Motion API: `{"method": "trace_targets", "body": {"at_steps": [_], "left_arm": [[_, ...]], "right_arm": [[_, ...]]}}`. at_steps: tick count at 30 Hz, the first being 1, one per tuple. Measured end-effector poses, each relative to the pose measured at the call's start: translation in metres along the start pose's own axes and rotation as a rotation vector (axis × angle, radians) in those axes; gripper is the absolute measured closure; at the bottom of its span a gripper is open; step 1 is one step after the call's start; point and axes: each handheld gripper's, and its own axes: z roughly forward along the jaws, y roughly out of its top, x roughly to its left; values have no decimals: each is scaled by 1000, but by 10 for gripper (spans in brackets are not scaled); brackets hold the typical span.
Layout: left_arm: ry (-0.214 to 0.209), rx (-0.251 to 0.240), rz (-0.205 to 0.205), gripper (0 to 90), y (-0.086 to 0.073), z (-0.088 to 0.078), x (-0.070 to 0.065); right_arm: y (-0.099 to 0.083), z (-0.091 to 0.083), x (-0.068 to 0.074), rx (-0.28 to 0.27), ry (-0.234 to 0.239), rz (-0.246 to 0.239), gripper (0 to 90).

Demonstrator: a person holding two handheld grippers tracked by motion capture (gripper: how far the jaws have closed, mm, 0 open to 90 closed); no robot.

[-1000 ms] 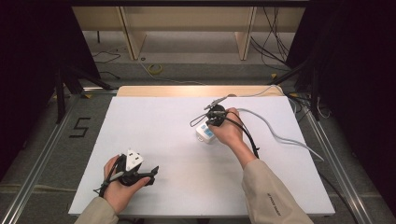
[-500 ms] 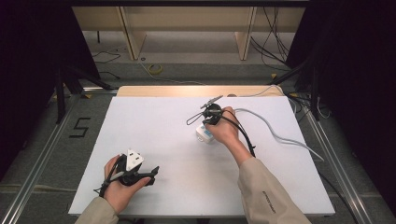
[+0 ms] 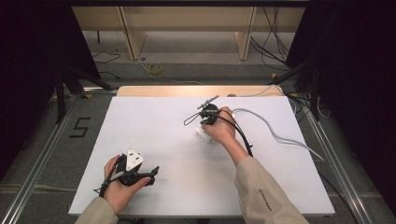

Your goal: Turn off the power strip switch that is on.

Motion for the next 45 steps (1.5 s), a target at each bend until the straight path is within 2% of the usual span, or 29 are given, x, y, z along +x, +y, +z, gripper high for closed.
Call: {"method": "trace_targets", "body": {"at_steps": [12,25,45], "left_arm": [[1,1,0,160,0,0,1],[-1,2,-2,160,0,0,0],[-4,7,6,159,0,1,-1]], "right_arm": [[1,5,0,21,-2,6,900],[3,6,2,42,-19,-19,900],[1,6,1,39,-17,6,900]]}}
